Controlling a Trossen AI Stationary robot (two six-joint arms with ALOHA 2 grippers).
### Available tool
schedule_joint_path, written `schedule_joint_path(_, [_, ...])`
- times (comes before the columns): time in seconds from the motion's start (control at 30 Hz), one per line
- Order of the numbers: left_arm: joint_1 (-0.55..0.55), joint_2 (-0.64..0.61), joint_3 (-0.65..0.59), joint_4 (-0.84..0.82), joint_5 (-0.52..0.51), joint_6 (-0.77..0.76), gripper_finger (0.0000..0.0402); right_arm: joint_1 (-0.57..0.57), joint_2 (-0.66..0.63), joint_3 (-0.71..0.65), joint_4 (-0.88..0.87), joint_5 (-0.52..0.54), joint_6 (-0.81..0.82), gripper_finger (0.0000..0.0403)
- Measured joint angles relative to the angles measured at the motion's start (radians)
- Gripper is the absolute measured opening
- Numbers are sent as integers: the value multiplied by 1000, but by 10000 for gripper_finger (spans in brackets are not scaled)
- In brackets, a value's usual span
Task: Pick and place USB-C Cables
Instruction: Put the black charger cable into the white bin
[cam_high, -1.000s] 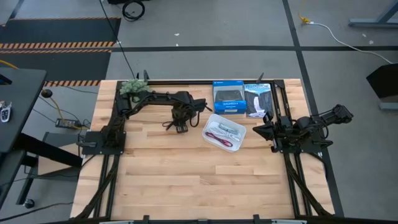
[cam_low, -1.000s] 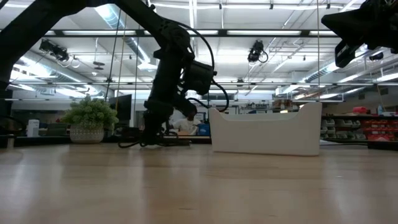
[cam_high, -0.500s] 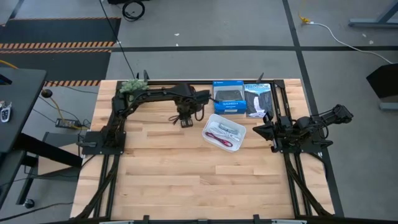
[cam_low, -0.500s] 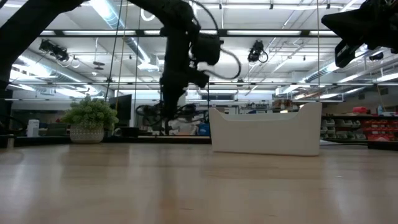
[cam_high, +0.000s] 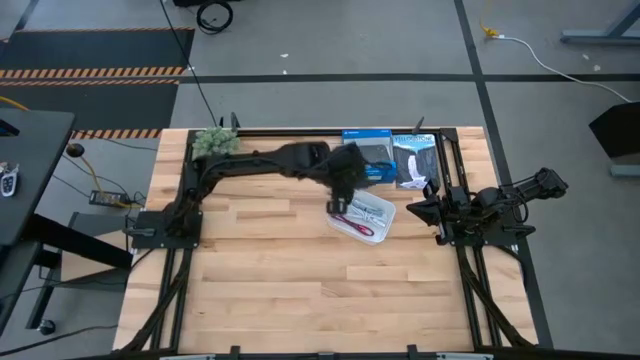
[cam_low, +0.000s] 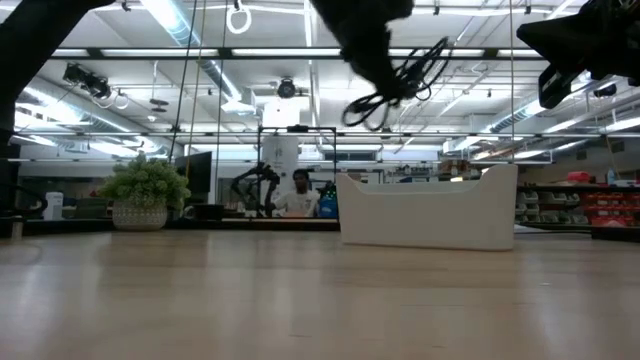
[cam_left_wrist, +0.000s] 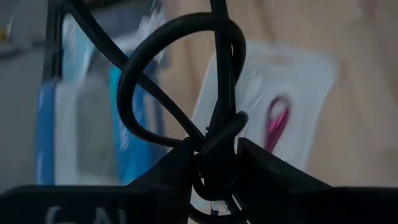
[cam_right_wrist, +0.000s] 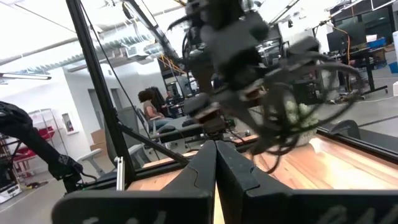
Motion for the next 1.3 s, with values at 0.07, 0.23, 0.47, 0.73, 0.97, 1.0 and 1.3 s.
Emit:
schedule_joint_path(0.07, [-21,0,0,49,18,1,116,0,0,0,0,0,0,14])
schedule_joint_path(0.23, [-62,9,-11,132,19,1,116,0,0,0,0,0,0,14])
schedule_joint_path(0.47, [-84,66,-11,180,14,1,116,0,0,0,0,0,0,14])
schedule_joint_path(0.73, [-79,167,-11,102,-36,1,117,0,0,0,-1,0,0,14])
schedule_joint_path(0.97, [-76,231,-12,-22,-63,59,126,0,0,0,0,0,0,14])
schedule_joint_path(1.0, [-76,234,-12,-23,-64,65,134,0,0,0,0,0,0,14])
schedule_joint_path(1.3, [-78,226,-10,-42,-60,49,236,0,0,0,-1,0,0,14])
